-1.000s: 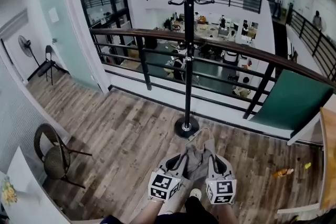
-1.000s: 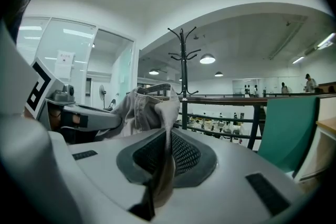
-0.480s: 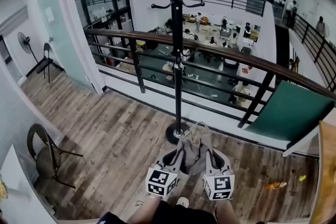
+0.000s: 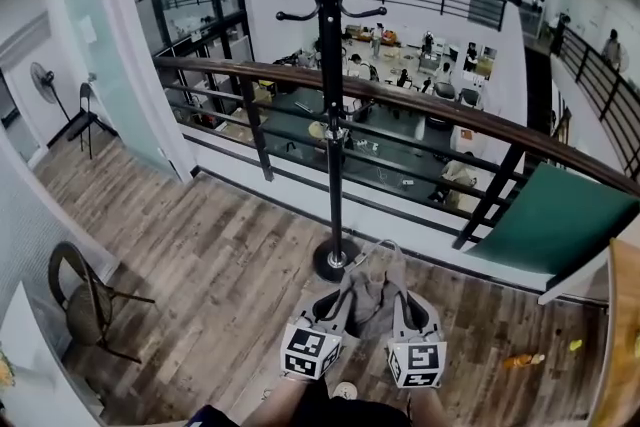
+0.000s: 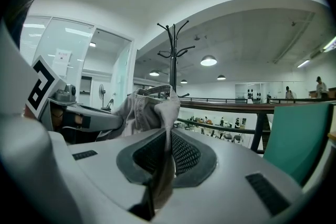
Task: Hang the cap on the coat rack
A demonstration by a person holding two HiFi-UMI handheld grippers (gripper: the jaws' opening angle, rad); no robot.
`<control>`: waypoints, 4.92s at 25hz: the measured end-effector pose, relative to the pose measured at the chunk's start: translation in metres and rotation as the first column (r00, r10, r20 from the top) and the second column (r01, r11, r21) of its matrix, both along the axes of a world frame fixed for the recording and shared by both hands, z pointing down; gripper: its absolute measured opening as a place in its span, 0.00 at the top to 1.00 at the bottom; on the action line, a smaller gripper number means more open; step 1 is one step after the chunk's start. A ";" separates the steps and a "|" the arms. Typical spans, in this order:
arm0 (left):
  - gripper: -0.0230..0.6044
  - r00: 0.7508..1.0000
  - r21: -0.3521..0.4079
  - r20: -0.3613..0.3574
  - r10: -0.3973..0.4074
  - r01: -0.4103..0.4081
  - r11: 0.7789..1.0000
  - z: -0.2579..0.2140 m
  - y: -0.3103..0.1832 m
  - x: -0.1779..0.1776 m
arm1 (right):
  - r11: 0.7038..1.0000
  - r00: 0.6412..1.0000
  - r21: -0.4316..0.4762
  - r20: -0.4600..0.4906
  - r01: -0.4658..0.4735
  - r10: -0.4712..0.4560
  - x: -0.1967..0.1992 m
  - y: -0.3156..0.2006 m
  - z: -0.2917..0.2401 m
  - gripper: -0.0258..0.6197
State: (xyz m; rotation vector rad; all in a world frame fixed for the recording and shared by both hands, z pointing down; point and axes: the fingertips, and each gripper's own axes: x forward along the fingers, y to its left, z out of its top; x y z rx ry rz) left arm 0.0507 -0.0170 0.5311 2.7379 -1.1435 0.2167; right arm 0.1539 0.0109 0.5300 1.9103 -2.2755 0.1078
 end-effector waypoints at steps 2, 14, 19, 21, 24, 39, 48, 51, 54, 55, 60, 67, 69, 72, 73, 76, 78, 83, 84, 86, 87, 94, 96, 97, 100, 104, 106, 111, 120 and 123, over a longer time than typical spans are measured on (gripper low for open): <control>0.93 1.000 0.004 -0.002 0.004 -0.004 1.000 0.000 -0.017 0.001 | 1.000 1.000 0.003 0.000 -0.009 0.009 0.001 -0.015 -0.001 0.91; 0.93 0.998 0.080 0.003 0.057 -0.057 0.995 -0.024 -0.148 -0.001 | 0.996 0.997 0.059 -0.031 -0.069 0.071 -0.007 -0.141 -0.020 0.91; 0.93 0.994 0.117 0.012 0.110 -0.111 0.987 -0.033 -0.192 0.002 | 0.990 0.991 0.071 -0.039 -0.123 0.125 -0.008 -0.181 -0.029 0.91; 0.93 0.991 0.122 0.013 0.134 -0.135 0.983 -0.038 -0.208 0.000 | 0.987 0.988 0.078 -0.037 -0.143 0.147 -0.010 -0.195 -0.033 0.91; 0.93 0.986 0.120 0.013 0.167 -0.167 0.979 -0.044 -0.228 -0.001 | 0.982 0.985 0.086 -0.036 -0.166 0.170 -0.015 -0.215 -0.036 0.91; 0.93 0.975 0.077 -0.091 0.203 -0.196 0.977 -0.087 -0.268 0.003 | 0.968 0.982 0.178 -0.034 -0.178 0.186 -0.018 -0.252 -0.087 0.91; 0.93 0.992 0.124 -0.078 0.098 -0.088 0.988 -0.126 -0.285 0.008 | 0.975 0.997 0.216 -0.048 -0.053 0.065 -0.011 -0.259 -0.132 0.91; 0.93 0.995 0.143 -0.081 0.066 -0.054 0.988 -0.141 -0.293 0.013 | 0.974 0.998 0.226 -0.055 -0.027 0.040 -0.006 -0.267 -0.149 0.91; 0.93 0.996 0.172 -0.085 0.038 -0.023 0.985 -0.156 -0.301 0.018 | 0.972 0.998 0.235 -0.044 -0.031 0.043 0.002 -0.279 -0.166 0.91; 0.93 0.996 0.183 -0.086 0.028 -0.011 0.983 -0.161 -0.303 0.019 | 0.971 0.998 0.238 -0.039 -0.032 0.043 0.004 -0.282 -0.171 0.91; 0.92 0.995 0.247 -0.104 -0.006 0.032 0.969 -0.193 -0.315 0.027 | 0.963 0.999 0.270 -0.032 -0.027 0.037 0.014 -0.297 -0.201 0.91; 0.92 0.990 0.336 -0.142 -0.017 0.064 0.940 -0.240 -0.327 0.044 | 0.934 0.998 0.356 -0.044 -0.018 0.036 0.033 -0.316 -0.245 0.91; 0.92 0.988 0.365 -0.152 -0.017 0.072 0.928 -0.255 -0.330 0.047 | 0.924 0.998 0.381 -0.047 -0.019 0.040 0.037 -0.320 -0.259 0.91; 0.92 0.987 0.409 -0.158 -0.020 0.084 0.909 -0.277 -0.336 0.051 | 0.909 0.998 0.415 -0.050 -0.016 0.041 0.042 -0.327 -0.275 0.91; 0.92 0.987 0.421 -0.160 -0.022 0.088 0.903 -0.283 -0.339 0.053 | 0.905 0.998 0.426 -0.054 -0.013 0.040 0.043 -0.330 -0.280 0.91; 0.92 0.985 0.453 -0.170 -0.023 0.099 0.886 -0.299 -0.347 0.056 | 0.891 0.997 0.454 -0.064 -0.006 0.039 0.047 -0.339 -0.297 0.91; 0.92 0.983 0.469 -0.180 -0.023 0.106 0.877 -0.308 -0.349 0.058 | 0.881 0.997 0.472 -0.072 0.005 0.033 0.050 -0.343 -0.307 0.91; 0.92 0.981 0.492 -0.190 -0.027 0.120 0.862 -0.325 -0.360 0.066 | 0.875 0.998 0.483 -0.062 0.018 0.013 0.059 -0.359 -0.321 0.91; 0.92 0.981 0.492 -0.192 -0.031 0.123 0.862 -0.326 -0.363 0.067 | 0.878 0.998 0.479 -0.055 0.018 0.009 0.061 -0.364 -0.322 0.91; 0.92 0.980 0.488 -0.194 -0.038 0.130 0.863 -0.325 -0.369 0.069 | 0.884 0.999 0.467 -0.050 0.022 0.002 0.063 -0.373 -0.321 0.91; 0.92 0.980 0.485 -0.192 -0.042 0.132 0.864 -0.324 -0.372 0.070 | 0.887 0.999 0.462 -0.051 0.025 -0.001 0.064 -0.377 -0.320 0.91; 0.92 0.979 0.452 -0.188 -0.079 0.158 0.878 -0.312 -0.394 0.067 | 0.906 0.997 0.419 -0.068 0.062 -0.037 0.061 -0.403 -0.308 0.91; 0.92 0.976 0.441 -0.198 -0.095 0.175 0.880 -0.309 -0.400 0.063 | 0.908 0.996 0.412 -0.079 0.079 -0.051 0.056 -0.409 -0.307 0.91; 0.92 0.974 0.439 -0.202 -0.102 0.183 0.879 -0.309 -0.402 0.061 | 0.908 0.995 0.411 -0.083 0.086 -0.057 0.054 -0.411 -0.307 0.91; 0.92 0.971 0.438 -0.207 -0.123 0.205 0.876 -0.310 -0.406 0.053 | 0.906 0.993 0.410 -0.089 0.108 -0.078 0.047 -0.419 -0.308 0.91; 0.92 0.966 0.425 -0.211 -0.148 0.227 0.876 -0.303 -0.411 0.043 | 0.905 0.990 0.405 -0.097 0.132 -0.101 0.036 -0.427 -0.305 0.91; 0.92 0.967 0.420 -0.204 -0.150 0.225 0.879 -0.300 -0.412 0.042 | 0.906 0.989 0.400 -0.098 0.138 -0.107 0.033 -0.431 -0.304 0.91; 0.92 0.972 0.397 -0.187 -0.144 0.209 0.894 -0.289 -0.415 0.045 | 0.920 0.988 0.366 -0.109 0.140 -0.107 0.033 -0.442 -0.293 0.91; 0.92 0.973 0.337 -0.189 -0.132 0.190 0.922 -0.264 -0.419 0.051 | 0.939 0.983 0.302 -0.120 0.166 -0.136 0.029 -0.456 -0.274 0.90; 0.92 0.973 0.337 -0.188 -0.134 0.192 0.922 -0.261 -0.420 0.052 | 0.936 0.984 0.311 -0.105 0.167 -0.141 0.031 -0.457 -0.273 0.89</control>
